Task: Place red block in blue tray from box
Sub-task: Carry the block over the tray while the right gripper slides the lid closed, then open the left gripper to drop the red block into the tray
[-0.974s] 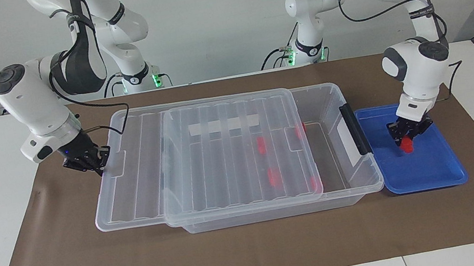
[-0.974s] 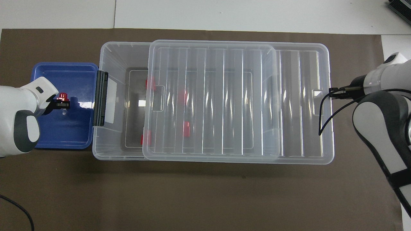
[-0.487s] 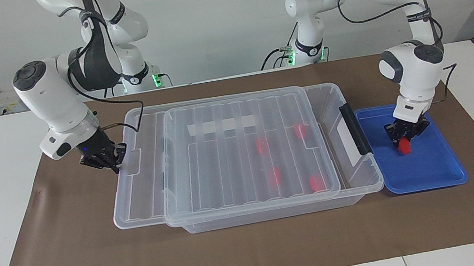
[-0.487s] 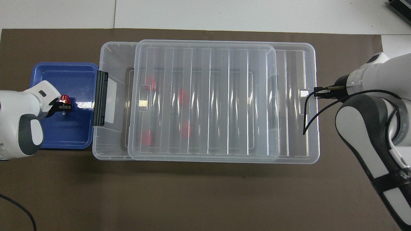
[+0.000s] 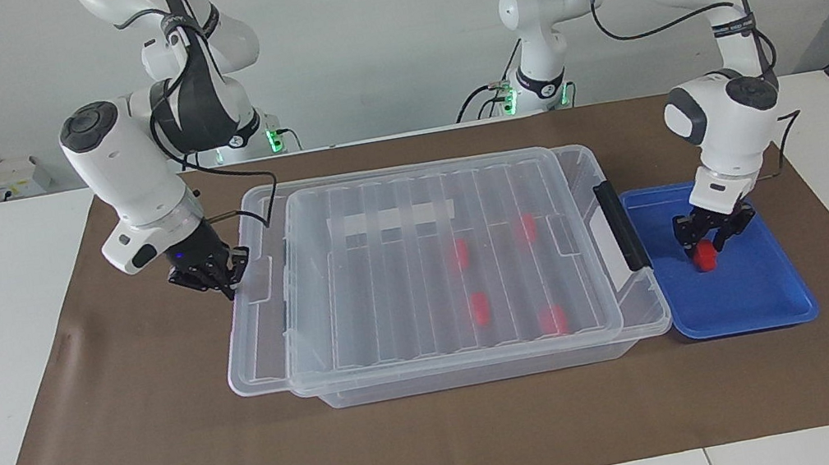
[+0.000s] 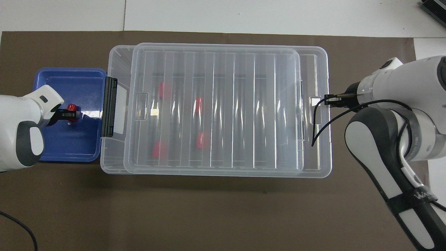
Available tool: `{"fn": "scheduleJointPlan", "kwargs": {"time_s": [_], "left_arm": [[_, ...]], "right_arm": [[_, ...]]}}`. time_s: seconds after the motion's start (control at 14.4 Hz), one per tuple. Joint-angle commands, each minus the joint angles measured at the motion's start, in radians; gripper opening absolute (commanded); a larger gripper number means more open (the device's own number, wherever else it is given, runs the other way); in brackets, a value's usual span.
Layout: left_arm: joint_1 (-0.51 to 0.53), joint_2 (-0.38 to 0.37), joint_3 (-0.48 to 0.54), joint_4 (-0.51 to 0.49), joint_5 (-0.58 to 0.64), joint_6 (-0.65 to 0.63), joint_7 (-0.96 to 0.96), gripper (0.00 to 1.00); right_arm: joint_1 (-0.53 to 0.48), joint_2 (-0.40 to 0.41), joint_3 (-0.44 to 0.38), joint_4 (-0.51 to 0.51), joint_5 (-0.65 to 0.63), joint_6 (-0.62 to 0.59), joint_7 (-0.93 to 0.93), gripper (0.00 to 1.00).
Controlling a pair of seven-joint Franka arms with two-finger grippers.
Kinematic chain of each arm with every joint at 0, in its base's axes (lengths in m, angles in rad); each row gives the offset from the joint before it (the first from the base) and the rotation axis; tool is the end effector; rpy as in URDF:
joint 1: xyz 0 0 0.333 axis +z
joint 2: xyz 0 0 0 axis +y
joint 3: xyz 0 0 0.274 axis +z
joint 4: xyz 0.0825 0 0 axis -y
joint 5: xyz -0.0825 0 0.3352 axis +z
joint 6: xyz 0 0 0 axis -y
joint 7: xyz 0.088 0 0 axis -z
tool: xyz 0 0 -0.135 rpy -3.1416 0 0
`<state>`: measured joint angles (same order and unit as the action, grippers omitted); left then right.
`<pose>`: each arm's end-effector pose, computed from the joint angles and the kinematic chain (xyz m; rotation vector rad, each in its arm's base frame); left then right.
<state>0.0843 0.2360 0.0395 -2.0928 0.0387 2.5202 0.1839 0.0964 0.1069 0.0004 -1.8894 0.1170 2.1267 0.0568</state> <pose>0.5522 0.0687 0.2939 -3.0620 0.1400 -0.2827 0.5523 0.0616 0.4114 -3.0230 0.0231 -0.1847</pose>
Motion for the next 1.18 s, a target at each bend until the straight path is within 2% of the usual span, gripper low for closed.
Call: {"fn": "scheduleJointPlan", "kwargs": {"time_s": [0.0,0.28,0.35,0.42,0.49,0.63,0.77,0.9,1.11], "left_arm": [[-0.011,-0.066,0.005,0.175,-0.014,-0.312,-0.027,0.57],[-0.012,-0.121,-0.009,0.399,-0.014,-0.68,-0.063,0.61],[-0.012,-0.139,-0.019,0.424,-0.014,-0.728,-0.082,0.67],[-0.012,-0.161,-0.035,0.431,-0.014,-0.754,-0.093,0.8],[-0.014,-0.178,-0.041,0.43,-0.014,-0.767,-0.096,1.0],[-0.012,-0.213,-0.052,0.442,-0.014,-0.813,-0.096,1.0],[-0.014,-0.199,-0.065,0.544,-0.029,-0.93,-0.095,1.0],[-0.014,-0.204,-0.102,0.539,-0.042,-0.963,-0.104,1.0],[-0.021,-0.219,-0.105,0.504,-0.042,-0.96,-0.127,1.0]], "right_arm": [[0.014,0.004,0.006,-0.011,0.029,0.024,0.024,0.0],[0.02,0.002,0.006,-0.011,0.032,0.024,0.034,0.0],[0.022,0.004,0.006,-0.011,0.032,0.024,0.034,0.0],[0.035,0.002,0.006,-0.011,0.032,0.024,0.034,0.0],[0.039,0.004,0.006,-0.011,0.039,0.025,0.035,0.0],[0.04,0.002,0.006,-0.011,0.053,0.025,0.04,0.0],[0.042,0.002,0.006,-0.011,0.055,0.025,0.04,0.0],[0.042,0.002,0.006,-0.011,0.055,0.025,0.04,0.0],[0.042,0.002,0.006,-0.011,0.084,0.025,0.029,0.0]]}}
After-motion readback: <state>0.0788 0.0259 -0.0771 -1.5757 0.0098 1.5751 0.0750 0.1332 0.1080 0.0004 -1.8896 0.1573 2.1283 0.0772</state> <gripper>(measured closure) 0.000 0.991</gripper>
